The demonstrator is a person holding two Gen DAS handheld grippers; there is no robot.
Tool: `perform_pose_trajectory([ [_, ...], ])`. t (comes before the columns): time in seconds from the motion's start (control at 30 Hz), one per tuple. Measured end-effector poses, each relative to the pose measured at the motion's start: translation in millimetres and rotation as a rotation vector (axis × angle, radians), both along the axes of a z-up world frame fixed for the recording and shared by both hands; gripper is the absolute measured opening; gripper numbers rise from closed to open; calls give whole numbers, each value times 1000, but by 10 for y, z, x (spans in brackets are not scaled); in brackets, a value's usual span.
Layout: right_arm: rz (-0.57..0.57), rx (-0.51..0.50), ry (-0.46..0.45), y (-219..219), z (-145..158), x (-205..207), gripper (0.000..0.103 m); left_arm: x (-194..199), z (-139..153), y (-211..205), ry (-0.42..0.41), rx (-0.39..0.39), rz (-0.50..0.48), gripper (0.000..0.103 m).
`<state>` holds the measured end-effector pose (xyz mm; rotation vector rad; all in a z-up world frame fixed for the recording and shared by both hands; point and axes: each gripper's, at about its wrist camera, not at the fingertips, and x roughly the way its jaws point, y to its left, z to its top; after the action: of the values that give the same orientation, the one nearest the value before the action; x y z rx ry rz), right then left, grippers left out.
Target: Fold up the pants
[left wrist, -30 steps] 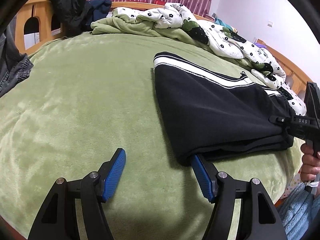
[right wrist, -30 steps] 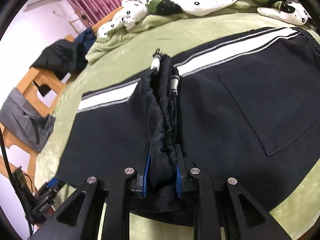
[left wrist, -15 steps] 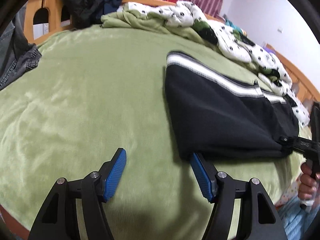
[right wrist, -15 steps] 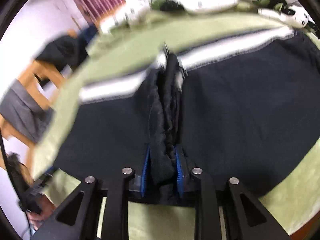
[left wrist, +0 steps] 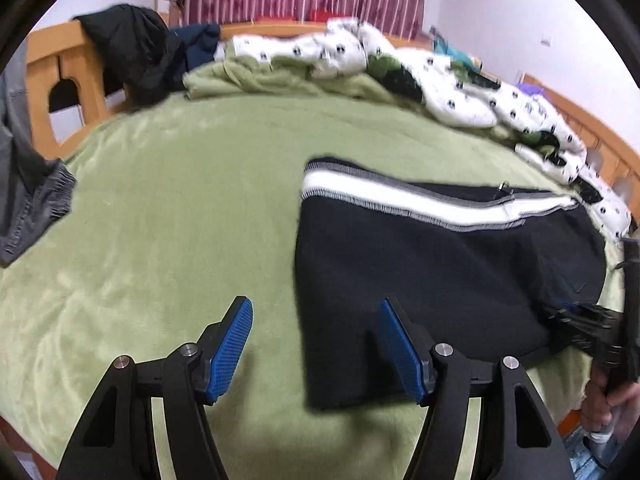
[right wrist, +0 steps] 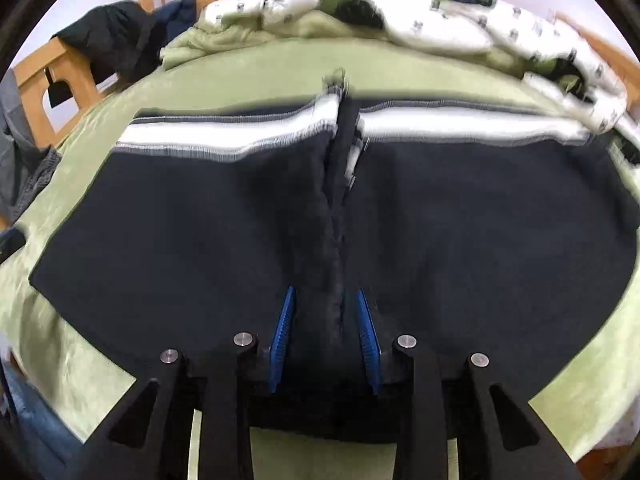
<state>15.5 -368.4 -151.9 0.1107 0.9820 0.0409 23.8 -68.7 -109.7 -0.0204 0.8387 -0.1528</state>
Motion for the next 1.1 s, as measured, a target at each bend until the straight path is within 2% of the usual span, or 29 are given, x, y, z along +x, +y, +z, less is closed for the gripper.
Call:
perform_pose_trajectory([
  [0.1, 42, 17, 4, -34, 60, -45, 32, 77, -328, -56, 90, 13, -3, 64],
  [0.2, 34, 100, -8, -157, 148, -115, 32, 24, -429, -76, 99, -10, -17, 65],
  [0.33, 11, 71, -68, -219, 354, 39, 33, 122, -246, -123, 107, 9, -36, 64],
  [0.4, 20, 46, -87, -221, 448, 202, 39, 218, -96, -161, 88, 42, -33, 64],
  [0.5, 10, 29, -125, -239, 613, 548, 39, 412, 120, -202, 43, 69, -60, 64],
  [0.57, 9, 51, -149, -238, 680, 816, 39, 570, 204, -224, 7, 107, -58, 64],
  [0.63, 12, 73, -146, -204, 643, 984, 39, 700, 207, -198, -19, 105, -54, 64],
  [0.73, 47, 78, -101, -70, 373, 1249, 38, 826, 41, -111, 0, 37, -38, 64],
  [0.8, 56, -29, -25, 22, 103, 1404, 16, 895, -160, -64, 59, -9, -33, 64],
  [0.83, 78, -55, -33, 27, 47, 1434, 16, 929, -230, -62, 86, -13, -41, 64],
  [0.97, 57, 37, -36, -140, 76, 1470, 16, 1011, -309, -78, 101, -14, -48, 64],
  [1.03, 44, 56, -3, -187, 84, 1443, 32, 1052, -308, -78, 111, -53, -46, 64],
  [1.07, 56, 75, 20, -207, 67, 1423, 46, 1058, -309, -75, 113, -69, -46, 64],
  [1.1, 79, 106, 38, -221, 25, 1390, 53, 1052, -314, -73, 114, -75, -47, 64],
])
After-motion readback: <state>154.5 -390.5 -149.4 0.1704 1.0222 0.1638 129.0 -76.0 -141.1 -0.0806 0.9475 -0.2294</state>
